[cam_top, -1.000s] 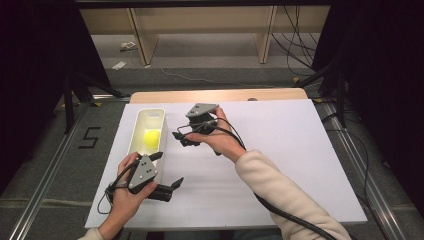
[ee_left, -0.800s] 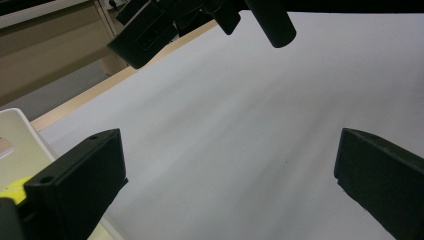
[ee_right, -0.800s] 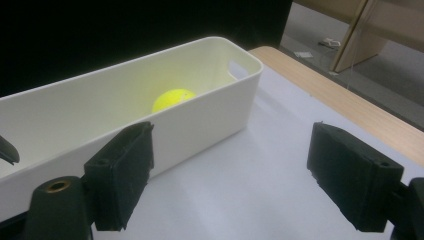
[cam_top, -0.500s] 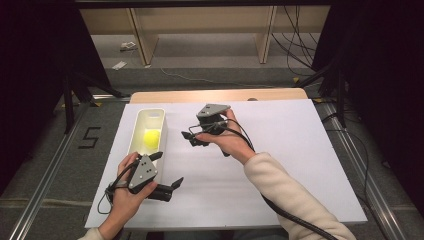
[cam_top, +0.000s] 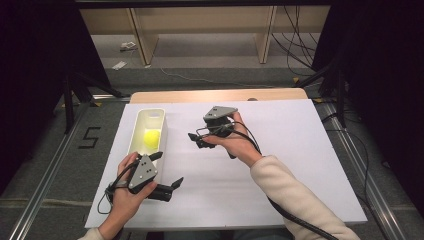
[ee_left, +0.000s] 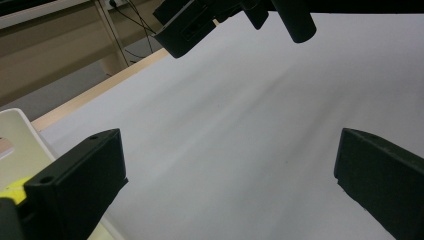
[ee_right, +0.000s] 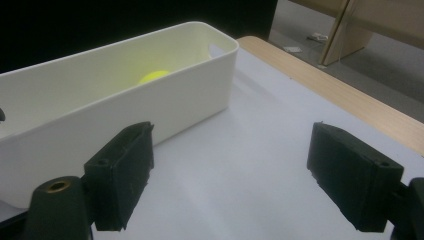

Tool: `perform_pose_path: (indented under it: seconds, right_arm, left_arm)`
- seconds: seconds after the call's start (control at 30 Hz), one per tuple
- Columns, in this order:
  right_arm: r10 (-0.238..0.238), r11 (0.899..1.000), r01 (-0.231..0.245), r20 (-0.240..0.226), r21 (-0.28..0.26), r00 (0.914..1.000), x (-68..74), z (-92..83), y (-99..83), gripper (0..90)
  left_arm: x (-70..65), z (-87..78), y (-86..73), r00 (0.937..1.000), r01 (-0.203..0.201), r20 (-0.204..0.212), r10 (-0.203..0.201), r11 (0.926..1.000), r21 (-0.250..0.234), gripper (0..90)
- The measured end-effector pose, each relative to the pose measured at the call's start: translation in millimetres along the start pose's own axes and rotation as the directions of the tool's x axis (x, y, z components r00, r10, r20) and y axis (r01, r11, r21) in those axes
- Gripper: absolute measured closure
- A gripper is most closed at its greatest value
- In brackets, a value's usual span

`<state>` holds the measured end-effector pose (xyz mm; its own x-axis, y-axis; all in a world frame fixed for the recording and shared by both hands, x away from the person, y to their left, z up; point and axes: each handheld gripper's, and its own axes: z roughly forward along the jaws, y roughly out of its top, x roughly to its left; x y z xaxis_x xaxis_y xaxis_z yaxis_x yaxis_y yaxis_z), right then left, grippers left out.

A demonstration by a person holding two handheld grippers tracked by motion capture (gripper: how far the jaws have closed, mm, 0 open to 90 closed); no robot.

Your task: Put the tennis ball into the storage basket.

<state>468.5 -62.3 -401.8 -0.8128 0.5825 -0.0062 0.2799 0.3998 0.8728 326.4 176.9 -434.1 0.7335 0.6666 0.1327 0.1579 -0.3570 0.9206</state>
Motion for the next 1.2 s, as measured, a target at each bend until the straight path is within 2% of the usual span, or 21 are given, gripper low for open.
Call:
perform_pose_path:
  seconds: [0.7, 1.2]
  right_arm:
    - [0.022, 1.000, -0.022, 0.043, -0.014, 0.9988, -16.1, -26.6, -12.3, 19.4]
    - [0.044, 0.999, -0.044, 0.093, -0.004, 0.9947, -33.1, -51.9, -32.4, 19.3]
  left_arm:
    - [0.9, -0.5, 0.0, 0.9999, 0.000, -0.013, 0.000, 1.0000, 0.000, 0.0]
    - [1.1, -0.1, -0.1, 0.9998, -0.005, -0.016, 0.005, 1.0000, 0.001, 0.0]
